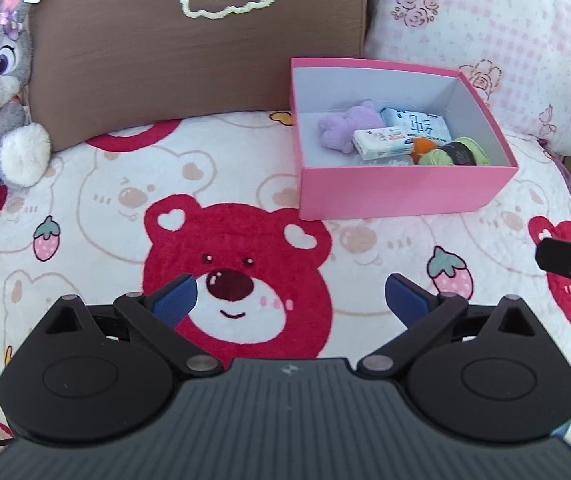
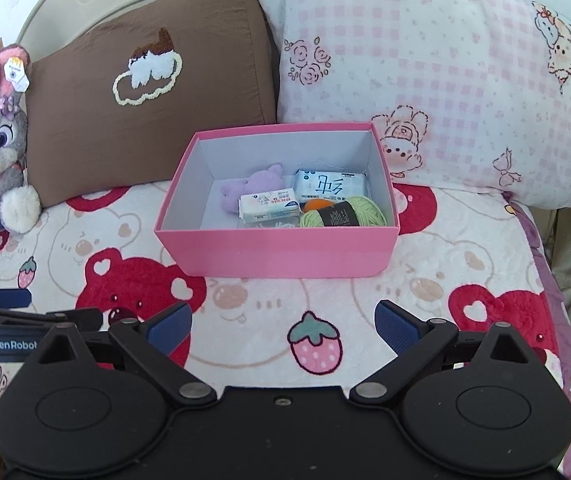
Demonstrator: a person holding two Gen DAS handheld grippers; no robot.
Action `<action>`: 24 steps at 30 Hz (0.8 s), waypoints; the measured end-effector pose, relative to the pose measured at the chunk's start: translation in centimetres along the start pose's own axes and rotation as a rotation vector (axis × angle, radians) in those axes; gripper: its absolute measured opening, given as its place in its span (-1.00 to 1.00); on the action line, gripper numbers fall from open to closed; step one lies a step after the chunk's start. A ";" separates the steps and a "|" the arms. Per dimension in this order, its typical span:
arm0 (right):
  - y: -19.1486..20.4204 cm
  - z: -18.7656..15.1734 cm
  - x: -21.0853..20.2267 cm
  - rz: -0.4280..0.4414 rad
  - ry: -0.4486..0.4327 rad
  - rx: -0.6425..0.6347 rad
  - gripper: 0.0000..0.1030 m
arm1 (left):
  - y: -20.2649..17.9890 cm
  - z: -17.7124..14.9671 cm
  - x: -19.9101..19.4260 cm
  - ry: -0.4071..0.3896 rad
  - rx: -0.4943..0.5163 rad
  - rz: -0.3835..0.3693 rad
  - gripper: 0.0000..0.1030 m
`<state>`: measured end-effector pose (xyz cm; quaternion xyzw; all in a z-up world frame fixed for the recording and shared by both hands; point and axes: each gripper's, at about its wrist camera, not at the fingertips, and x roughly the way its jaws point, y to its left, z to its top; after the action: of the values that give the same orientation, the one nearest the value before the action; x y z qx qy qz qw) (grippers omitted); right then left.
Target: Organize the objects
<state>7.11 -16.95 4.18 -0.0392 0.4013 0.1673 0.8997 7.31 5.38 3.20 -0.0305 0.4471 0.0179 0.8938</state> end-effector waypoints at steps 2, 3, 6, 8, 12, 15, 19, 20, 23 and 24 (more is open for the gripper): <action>0.1 -0.2 -0.3 0.000 0.001 -0.011 0.93 | 0.3 -0.2 -0.2 0.007 -0.014 0.004 0.98; 0.2 -0.4 -0.5 -0.001 0.000 -0.016 0.93 | 0.4 -0.3 -0.3 0.012 -0.021 0.002 0.98; 0.6 -0.8 -0.8 -0.010 0.003 -0.038 0.93 | 0.7 -0.6 -0.8 0.021 -0.044 0.003 0.98; 0.8 -1.1 -1.0 -0.020 0.008 -0.052 0.93 | 0.6 -0.9 -1.0 0.029 -0.044 0.003 0.98; 1.1 -1.7 -1.2 -0.046 0.008 -0.068 0.93 | 0.5 -1.4 -1.1 0.041 -0.034 0.004 0.98; 1.0 -2.0 -1.2 -0.052 0.013 -0.065 0.93 | 0.6 -1.7 -1.0 0.051 -0.039 -0.001 0.98; 0.7 -2.4 -1.2 -0.067 0.016 -0.044 0.93 | 0.6 -1.8 -1.1 0.053 -0.040 0.000 0.98; 0.8 -2.4 -1.2 -0.077 0.016 -0.043 0.93 | 0.6 -1.8 -1.1 0.050 -0.036 0.004 0.98; 1.1 -2.5 -1.1 -0.101 0.022 -0.050 0.93 | 0.6 -1.9 -1.0 0.058 -0.031 0.013 0.98; 1.2 -2.5 -1.1 -0.104 0.023 -0.045 0.93 | 0.6 -1.9 -1.0 0.063 -0.030 0.008 0.98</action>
<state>4.25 -16.57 3.34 -0.0823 0.4050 0.1289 0.9014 5.14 5.84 2.80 -0.0428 0.4748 0.0274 0.8787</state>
